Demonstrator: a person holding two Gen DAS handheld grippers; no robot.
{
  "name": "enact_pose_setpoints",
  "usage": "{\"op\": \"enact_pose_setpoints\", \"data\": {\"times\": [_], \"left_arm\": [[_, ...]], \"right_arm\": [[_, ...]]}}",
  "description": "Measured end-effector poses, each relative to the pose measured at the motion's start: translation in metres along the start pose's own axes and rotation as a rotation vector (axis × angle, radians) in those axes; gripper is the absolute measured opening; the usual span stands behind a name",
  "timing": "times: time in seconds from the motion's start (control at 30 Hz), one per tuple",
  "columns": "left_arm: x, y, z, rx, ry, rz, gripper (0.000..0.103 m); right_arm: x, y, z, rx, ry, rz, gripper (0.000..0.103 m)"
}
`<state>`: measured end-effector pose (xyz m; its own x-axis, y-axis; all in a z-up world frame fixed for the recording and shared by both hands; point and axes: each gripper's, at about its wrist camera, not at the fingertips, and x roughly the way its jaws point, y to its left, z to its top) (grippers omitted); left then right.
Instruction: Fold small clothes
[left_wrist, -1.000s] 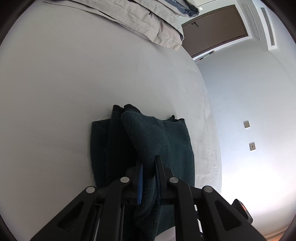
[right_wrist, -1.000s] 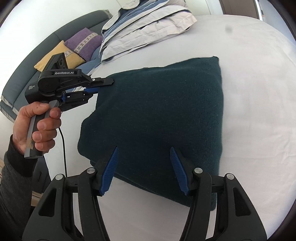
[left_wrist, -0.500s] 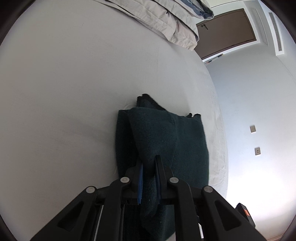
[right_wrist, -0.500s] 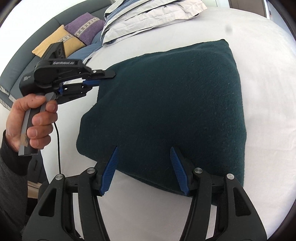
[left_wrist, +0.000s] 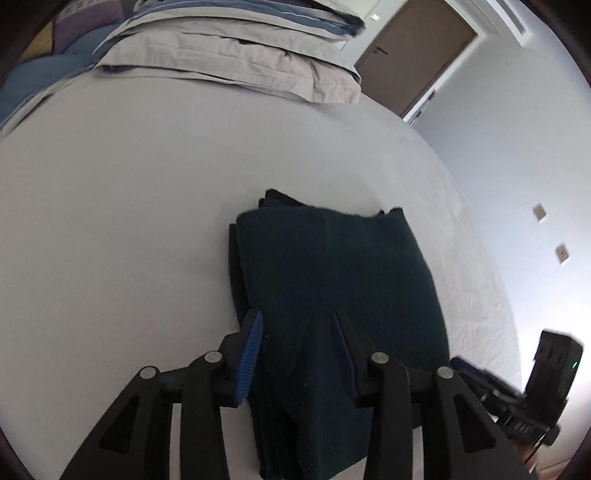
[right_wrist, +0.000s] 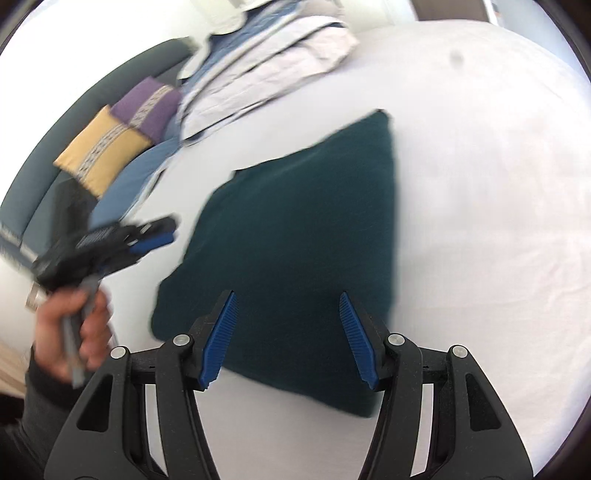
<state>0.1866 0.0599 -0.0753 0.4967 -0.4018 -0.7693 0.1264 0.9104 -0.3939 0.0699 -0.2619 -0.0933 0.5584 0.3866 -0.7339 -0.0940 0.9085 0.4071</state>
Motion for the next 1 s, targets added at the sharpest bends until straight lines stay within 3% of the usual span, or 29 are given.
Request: {"op": "enact_pose_setpoints", "data": {"times": [0.13,0.23,0.47,0.53,0.7,0.77,0.83,1.0], "left_arm": [[0.008,-0.018,-0.03,0.089,-0.001,0.074,0.04],[0.025,-0.018,-0.039,0.139,0.021,0.149,0.04],[0.031,0.001,-0.056,0.152,0.025,0.148,0.049],[0.032,0.007,-0.055,0.132,0.026,0.135,0.052],[0.034,0.003,-0.054,0.139,0.025,0.152,0.053],[0.033,0.003,-0.054,0.134,0.023,0.151,0.053],[0.03,0.001,-0.057,0.133,0.023,0.151,0.054],[0.031,-0.003,-0.057,0.143,0.025,0.159,0.055]], "right_arm": [[-0.002,-0.004,-0.005,0.001,-0.023,-0.034,0.055],[0.014,0.0,-0.016,-0.038,0.038,-0.047,0.055],[0.027,-0.017,-0.052,-0.059,0.071,-0.087,0.055],[0.023,-0.032,-0.052,0.015,0.068,-0.036,0.049],[-0.025,-0.064,-0.048,0.22,-0.092,0.115,0.05],[-0.033,-0.071,-0.047,0.284,-0.114,0.216,0.05],[-0.027,-0.071,-0.045,0.327,-0.073,0.305,0.05],[-0.001,-0.061,-0.05,0.341,0.012,0.38,0.05]]}}
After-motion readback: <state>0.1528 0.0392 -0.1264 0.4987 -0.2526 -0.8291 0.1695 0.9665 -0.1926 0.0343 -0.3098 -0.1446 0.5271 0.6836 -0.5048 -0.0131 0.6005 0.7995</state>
